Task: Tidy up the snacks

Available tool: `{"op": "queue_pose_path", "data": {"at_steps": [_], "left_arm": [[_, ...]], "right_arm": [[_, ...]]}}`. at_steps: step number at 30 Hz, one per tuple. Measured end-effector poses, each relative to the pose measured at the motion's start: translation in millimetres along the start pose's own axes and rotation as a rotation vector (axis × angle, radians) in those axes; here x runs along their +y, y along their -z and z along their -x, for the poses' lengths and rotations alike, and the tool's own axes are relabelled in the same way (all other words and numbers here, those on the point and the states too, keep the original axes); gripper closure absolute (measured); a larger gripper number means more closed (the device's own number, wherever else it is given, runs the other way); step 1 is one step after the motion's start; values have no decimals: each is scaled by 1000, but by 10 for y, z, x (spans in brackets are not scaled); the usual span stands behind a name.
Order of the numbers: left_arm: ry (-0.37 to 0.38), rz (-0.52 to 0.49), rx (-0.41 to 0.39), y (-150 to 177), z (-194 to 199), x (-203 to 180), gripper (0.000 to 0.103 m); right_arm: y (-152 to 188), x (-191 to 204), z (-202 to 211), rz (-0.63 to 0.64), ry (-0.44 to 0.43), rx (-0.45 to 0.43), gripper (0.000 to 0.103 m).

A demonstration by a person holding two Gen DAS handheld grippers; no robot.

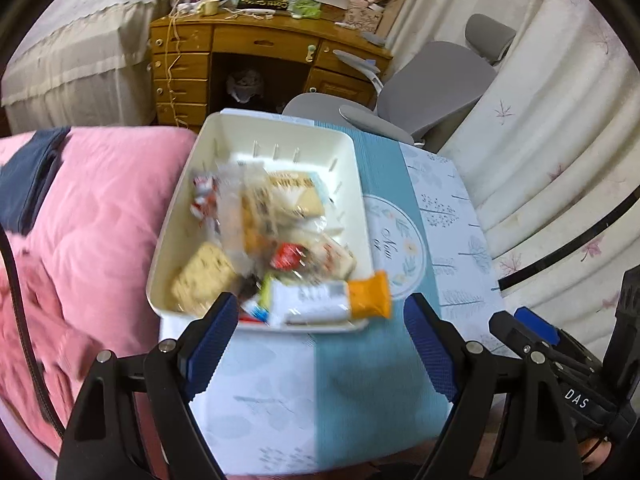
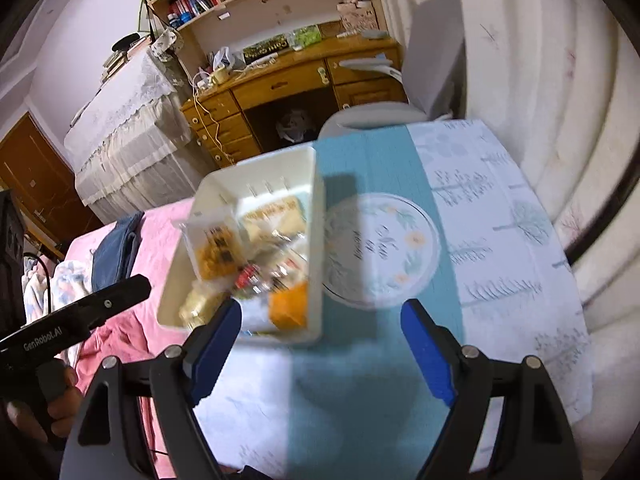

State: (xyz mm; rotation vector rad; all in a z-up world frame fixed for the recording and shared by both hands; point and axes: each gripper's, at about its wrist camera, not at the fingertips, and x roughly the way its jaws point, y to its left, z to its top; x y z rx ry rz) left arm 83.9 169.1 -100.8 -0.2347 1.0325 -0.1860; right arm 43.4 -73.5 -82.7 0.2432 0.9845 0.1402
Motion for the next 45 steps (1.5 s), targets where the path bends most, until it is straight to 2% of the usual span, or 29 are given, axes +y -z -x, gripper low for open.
{"op": "queue_pose_path", "data": {"at_steps": [2, 5, 8, 11, 16, 21, 24, 29, 32, 38, 41, 45], "left_arm": [[-17, 16, 5, 153, 10, -150, 19], [-1, 43, 29, 364, 10, -384, 10], [-10, 56, 26, 555, 53, -642, 8], [-10, 61, 23, 698, 97, -913, 2], [-25, 8, 29, 866, 187, -1354, 1], [-39, -36, 34, 881, 378, -1634, 1], [-71, -49, 8, 874, 521, -1724, 1], [-105, -73, -18, 920, 662, -1878, 1], [-156, -85, -51, 969, 733, -1939, 1], [-256, -50, -97, 964, 796, -1902, 1], [-287, -71, -102, 951, 792, -1914, 1], [-317, -76, -123, 896, 823, -1886, 1]], "right_arm": [[80, -170, 77, 9, -2, 21, 18], [189, -372, 181, 20, -16, 52, 17], [279, -555, 294, 48, -26, 84, 15], [355, -748, 447, 68, -31, 111, 10], [401, -999, 683, 53, -49, 146, 7], [434, -1138, 961, 13, -57, 166, 6], [463, -1136, 1124, 9, -62, 161, 6], [509, -1106, 1342, 25, -16, 116, 6], [524, -1118, 1375, 25, 11, 94, 5], [531, -1025, 1357, 81, 4, 92, 5], [487, -1010, 1378, 88, -2, 60, 5], [440, -967, 1321, 92, -8, 63, 4]]}}
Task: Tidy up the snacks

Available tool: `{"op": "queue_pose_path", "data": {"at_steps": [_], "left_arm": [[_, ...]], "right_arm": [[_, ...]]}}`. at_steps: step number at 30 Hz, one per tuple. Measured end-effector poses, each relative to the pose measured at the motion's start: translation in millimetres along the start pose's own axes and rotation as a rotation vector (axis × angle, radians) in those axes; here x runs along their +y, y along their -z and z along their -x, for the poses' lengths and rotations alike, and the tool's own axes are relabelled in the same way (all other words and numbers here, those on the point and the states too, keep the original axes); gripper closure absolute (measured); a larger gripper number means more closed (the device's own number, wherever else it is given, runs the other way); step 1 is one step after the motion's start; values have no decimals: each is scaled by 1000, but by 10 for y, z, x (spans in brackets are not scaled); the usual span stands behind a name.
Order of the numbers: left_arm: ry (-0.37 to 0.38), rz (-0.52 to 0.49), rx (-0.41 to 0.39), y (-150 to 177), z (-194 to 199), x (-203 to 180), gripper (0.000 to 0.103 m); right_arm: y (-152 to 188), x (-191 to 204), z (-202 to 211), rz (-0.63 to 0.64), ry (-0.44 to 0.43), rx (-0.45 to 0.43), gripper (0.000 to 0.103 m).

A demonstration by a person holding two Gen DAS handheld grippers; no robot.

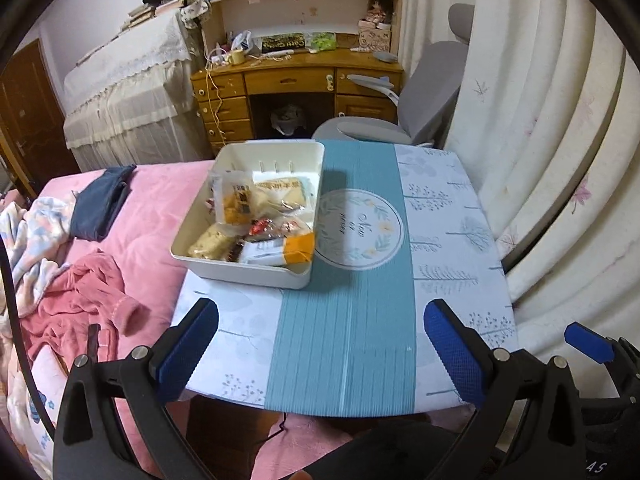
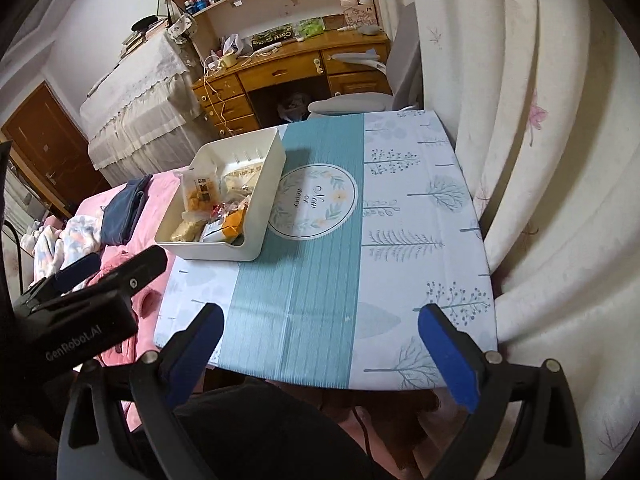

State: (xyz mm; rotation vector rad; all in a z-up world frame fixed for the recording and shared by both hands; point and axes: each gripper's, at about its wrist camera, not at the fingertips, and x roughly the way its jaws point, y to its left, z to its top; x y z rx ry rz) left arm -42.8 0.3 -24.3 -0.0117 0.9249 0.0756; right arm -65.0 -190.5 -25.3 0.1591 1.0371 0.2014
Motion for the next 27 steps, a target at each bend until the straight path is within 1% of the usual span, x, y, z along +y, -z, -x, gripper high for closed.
{"op": "queue_pose_path", "data": {"at_steps": [11, 17, 27], "left_arm": [[-2, -23, 0, -22, -56, 27, 1], [8, -22, 25, -14, -110, 62, 1], [-7, -30, 3, -2, -99, 50, 1]], "right_arm": [[-41, 115, -57, -3, 6, 10, 4], [-10, 148, -106, 1, 13, 33, 4], [25, 131, -126, -4, 14, 40, 4]]}}
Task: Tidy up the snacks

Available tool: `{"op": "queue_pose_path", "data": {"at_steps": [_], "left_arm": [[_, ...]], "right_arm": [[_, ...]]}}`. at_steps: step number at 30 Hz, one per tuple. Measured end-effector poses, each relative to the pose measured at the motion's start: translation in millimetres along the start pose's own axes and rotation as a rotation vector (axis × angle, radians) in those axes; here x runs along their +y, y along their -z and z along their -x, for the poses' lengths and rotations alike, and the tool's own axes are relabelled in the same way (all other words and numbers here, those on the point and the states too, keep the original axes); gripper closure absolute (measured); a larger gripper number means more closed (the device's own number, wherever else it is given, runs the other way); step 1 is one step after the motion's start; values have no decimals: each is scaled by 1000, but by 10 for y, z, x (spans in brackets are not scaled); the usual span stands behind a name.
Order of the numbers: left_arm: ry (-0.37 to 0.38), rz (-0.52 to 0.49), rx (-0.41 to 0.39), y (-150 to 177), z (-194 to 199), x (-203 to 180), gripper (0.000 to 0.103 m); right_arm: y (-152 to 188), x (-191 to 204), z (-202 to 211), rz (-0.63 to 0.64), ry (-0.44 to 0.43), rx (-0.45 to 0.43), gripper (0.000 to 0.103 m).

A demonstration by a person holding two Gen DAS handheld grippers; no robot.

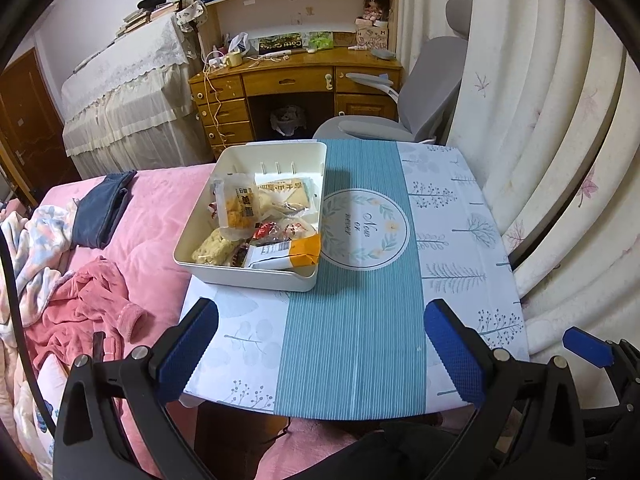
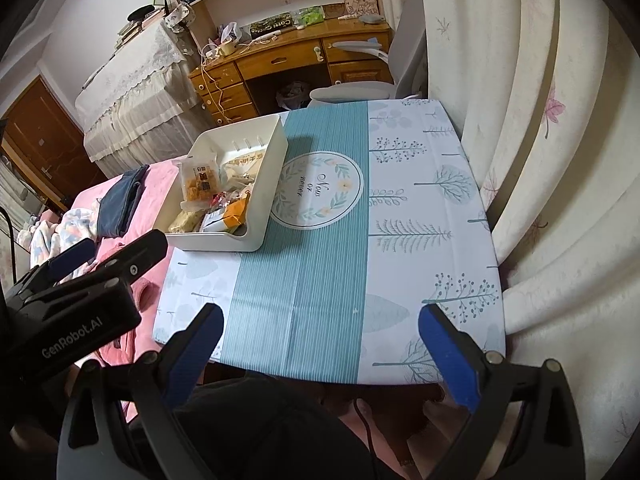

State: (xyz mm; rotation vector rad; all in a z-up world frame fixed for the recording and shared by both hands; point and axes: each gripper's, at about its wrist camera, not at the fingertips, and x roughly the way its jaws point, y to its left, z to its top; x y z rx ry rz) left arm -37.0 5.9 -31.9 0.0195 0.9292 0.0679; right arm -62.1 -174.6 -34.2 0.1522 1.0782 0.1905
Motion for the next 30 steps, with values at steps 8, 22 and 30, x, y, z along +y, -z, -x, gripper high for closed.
{"op": "queue_pose_path", "data": {"at_steps": [8, 22, 30], "left_arm": [[-5, -5, -8, 15, 38, -45, 1], [-11, -1, -11, -5, 77, -64, 1], [-27, 13, -8, -29, 94, -87, 1]], "right_arm": [[21, -7, -2, 5, -3, 0, 4], [43, -19, -4, 8, -6, 5, 4], [39, -52, -43, 23, -17, 19, 4]]}}
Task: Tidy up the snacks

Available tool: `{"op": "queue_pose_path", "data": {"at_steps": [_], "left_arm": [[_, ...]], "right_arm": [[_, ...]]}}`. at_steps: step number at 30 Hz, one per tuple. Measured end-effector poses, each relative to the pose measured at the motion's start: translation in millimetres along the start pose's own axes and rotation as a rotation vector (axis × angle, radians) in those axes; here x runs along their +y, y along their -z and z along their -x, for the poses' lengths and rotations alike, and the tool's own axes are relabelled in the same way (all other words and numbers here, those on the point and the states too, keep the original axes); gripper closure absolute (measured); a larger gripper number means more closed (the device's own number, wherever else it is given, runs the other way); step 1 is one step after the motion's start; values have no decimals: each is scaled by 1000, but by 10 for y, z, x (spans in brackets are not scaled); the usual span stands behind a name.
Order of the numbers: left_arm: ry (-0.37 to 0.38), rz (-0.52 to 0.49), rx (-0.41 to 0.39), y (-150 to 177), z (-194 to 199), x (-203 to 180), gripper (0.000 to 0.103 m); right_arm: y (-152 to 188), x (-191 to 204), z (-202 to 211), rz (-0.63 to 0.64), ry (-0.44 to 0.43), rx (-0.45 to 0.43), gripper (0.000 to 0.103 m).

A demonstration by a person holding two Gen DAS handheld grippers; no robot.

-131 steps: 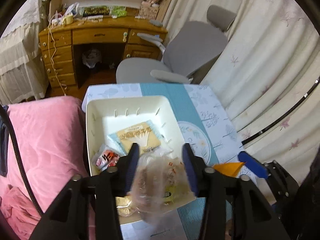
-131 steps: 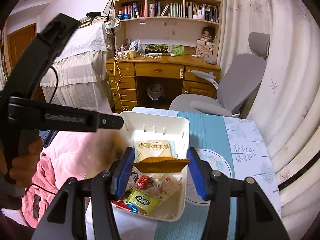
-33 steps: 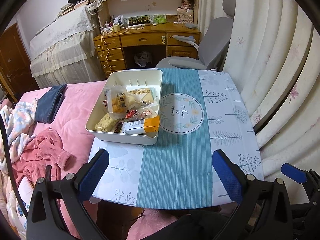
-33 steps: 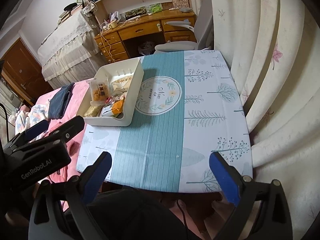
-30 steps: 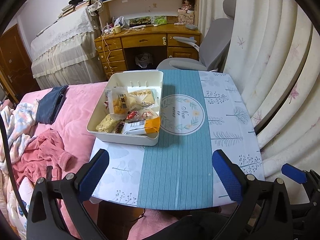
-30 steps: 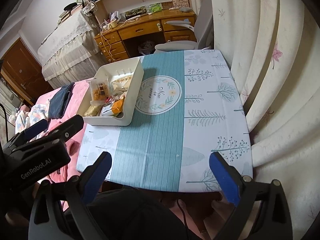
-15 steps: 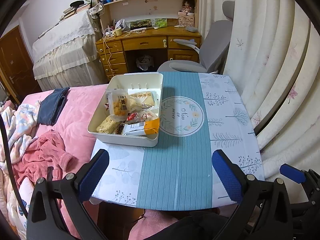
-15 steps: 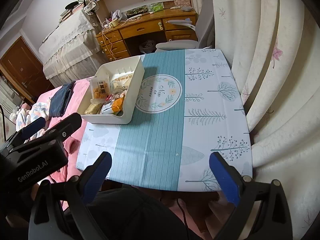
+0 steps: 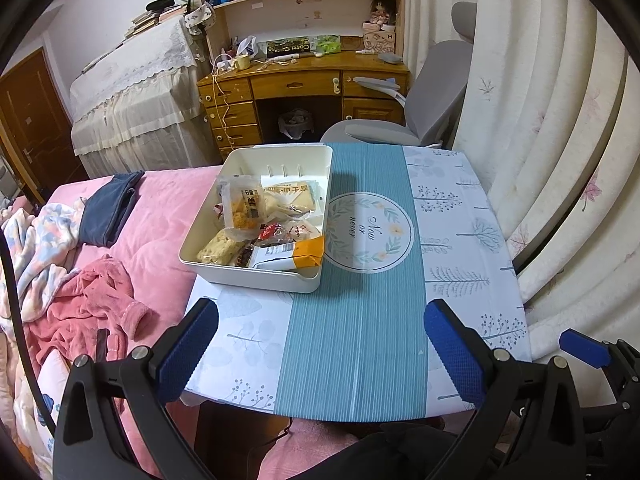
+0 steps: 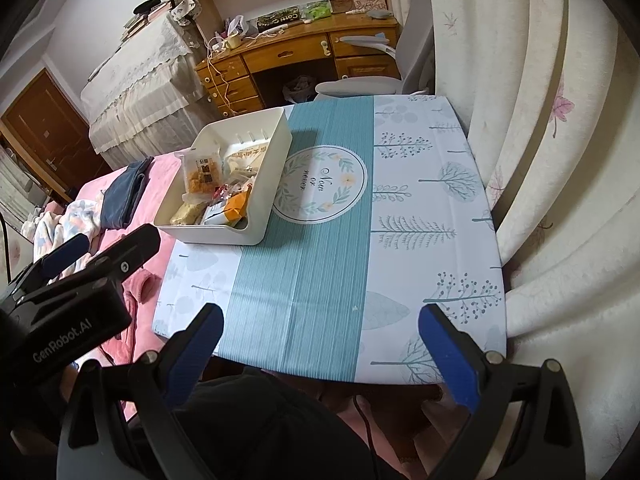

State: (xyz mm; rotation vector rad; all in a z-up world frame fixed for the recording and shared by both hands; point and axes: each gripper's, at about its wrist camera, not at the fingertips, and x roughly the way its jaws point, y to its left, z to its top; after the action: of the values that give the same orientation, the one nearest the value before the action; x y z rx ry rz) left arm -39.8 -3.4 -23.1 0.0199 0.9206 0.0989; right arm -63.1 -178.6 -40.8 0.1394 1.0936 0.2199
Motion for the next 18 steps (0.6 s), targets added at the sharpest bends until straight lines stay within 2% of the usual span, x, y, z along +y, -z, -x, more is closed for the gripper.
{"op": "queue_pose_path", "data": {"at_steps": [18], "left_arm": [[-1, 7, 8, -27, -43, -8, 1]], "right_arm": [[-46, -27, -37, -2, -3, 6, 4]]}}
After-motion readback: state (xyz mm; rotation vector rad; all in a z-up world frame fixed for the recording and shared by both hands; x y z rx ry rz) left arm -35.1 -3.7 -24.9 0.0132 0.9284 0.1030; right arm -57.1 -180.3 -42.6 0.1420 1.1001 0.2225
